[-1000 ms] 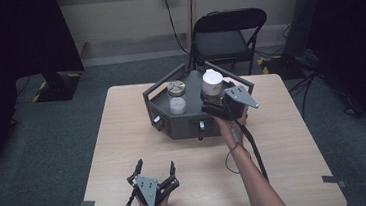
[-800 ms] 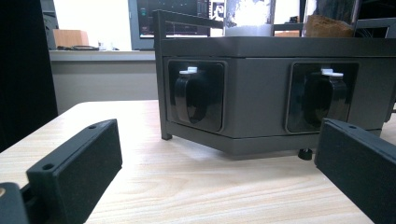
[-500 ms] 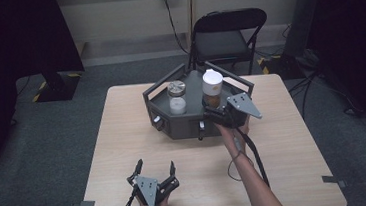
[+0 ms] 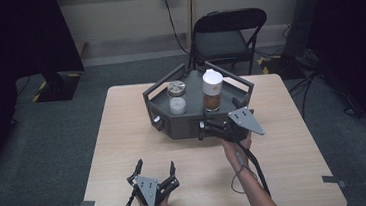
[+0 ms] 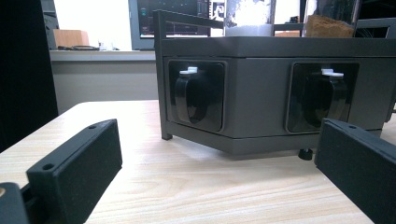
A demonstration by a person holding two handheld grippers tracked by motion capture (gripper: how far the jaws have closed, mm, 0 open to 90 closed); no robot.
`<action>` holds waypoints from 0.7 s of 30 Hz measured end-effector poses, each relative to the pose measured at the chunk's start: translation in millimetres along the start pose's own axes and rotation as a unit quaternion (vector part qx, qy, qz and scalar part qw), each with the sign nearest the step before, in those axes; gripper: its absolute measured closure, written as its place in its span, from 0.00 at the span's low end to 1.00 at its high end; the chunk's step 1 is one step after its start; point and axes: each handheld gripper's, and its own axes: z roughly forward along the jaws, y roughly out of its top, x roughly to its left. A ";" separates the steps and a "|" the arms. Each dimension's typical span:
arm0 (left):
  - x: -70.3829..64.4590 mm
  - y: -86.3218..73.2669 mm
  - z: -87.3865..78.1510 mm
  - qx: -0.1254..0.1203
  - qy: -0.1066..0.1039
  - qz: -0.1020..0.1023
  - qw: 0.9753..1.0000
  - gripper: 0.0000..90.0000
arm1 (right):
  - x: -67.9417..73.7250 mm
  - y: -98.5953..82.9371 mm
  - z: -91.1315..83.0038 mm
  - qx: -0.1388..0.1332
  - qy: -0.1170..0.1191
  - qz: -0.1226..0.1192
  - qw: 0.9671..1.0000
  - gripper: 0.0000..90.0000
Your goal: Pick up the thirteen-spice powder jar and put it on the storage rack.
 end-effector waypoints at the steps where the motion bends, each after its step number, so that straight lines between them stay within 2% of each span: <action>1: 0.0 0.0 0.0 0.000 0.000 0.000 1.000 0.00 | 0.4 -0.2 -2.0 0.001 0.000 -0.003 1.000 0.00; 12: -0.1 0.0 0.0 0.000 0.001 0.000 1.000 0.00 | -0.2 -10.4 -29.6 -0.012 -0.003 -0.003 1.000 0.00; 21: -0.4 -0.1 0.0 0.000 0.001 0.000 1.000 0.00 | -4.1 -21.1 -45.2 -0.006 -0.009 0.001 1.000 0.00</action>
